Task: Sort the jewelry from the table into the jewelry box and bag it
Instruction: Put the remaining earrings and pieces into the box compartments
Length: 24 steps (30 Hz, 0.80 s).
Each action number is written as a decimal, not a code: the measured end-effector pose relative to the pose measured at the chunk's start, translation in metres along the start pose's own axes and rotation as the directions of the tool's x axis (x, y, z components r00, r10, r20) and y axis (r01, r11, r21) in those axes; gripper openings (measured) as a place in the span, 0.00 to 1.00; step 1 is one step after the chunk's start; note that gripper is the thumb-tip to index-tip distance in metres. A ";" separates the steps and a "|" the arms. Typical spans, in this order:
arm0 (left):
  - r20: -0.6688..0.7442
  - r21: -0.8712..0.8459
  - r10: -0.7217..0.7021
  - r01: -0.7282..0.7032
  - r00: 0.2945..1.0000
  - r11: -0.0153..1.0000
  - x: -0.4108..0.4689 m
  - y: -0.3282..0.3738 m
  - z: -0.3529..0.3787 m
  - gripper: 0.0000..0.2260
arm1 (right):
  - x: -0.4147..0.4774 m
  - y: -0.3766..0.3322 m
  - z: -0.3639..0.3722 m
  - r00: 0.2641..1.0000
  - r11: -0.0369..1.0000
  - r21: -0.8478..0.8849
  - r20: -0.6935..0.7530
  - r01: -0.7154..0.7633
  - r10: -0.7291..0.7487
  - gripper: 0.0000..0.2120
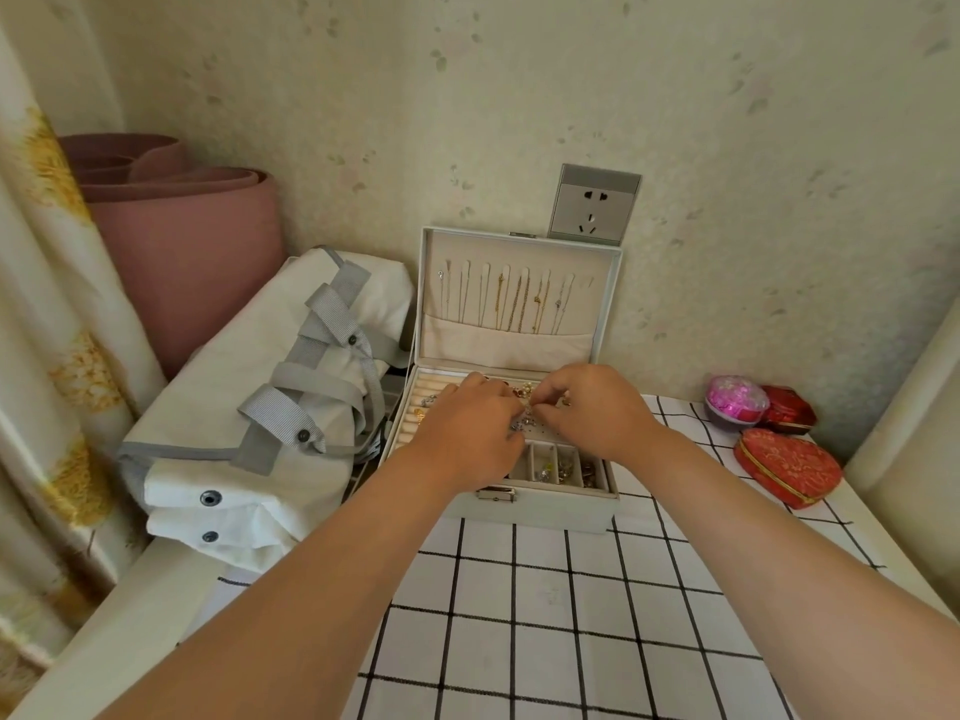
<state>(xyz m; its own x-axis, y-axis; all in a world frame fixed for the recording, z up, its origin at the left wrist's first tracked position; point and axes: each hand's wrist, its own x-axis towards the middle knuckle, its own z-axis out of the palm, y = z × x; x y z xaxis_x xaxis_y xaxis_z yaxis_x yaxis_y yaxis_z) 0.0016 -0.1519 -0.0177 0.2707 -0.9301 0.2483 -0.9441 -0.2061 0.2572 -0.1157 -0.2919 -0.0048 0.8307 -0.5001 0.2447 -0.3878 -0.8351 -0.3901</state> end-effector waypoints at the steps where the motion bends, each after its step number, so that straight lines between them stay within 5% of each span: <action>1: -0.001 0.000 0.001 -0.001 1.000 1.000 0.000 0.000 0.000 0.15 | 0.000 -0.001 0.001 1.000 1.000 -0.011 0.012 0.007 -0.006 0.05; 8: -0.008 -0.003 0.007 -0.007 1.000 1.000 0.001 0.000 0.001 0.14 | 0.004 -0.001 0.003 0.999 0.999 -0.033 0.037 -0.014 0.016 0.03; 14: -0.049 -0.039 0.020 -0.022 0.999 0.999 0.001 0.009 -0.004 0.18 | -0.004 0.005 -0.014 0.999 0.993 0.112 -0.006 -0.047 0.048 0.04; 24: -0.107 -0.272 0.044 -0.072 0.993 0.960 -0.007 0.076 0.003 0.13 | -0.076 0.041 -0.065 0.990 0.983 0.113 0.024 -0.141 0.139 0.04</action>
<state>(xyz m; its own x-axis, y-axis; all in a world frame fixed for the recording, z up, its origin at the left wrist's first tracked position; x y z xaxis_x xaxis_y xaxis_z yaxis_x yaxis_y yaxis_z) -0.0731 -0.1623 -0.0029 0.2469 -0.9006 0.3576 -0.8743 -0.0480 0.4829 -0.2206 -0.3033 0.0179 0.7781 -0.6058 0.1662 -0.4535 -0.7247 -0.5188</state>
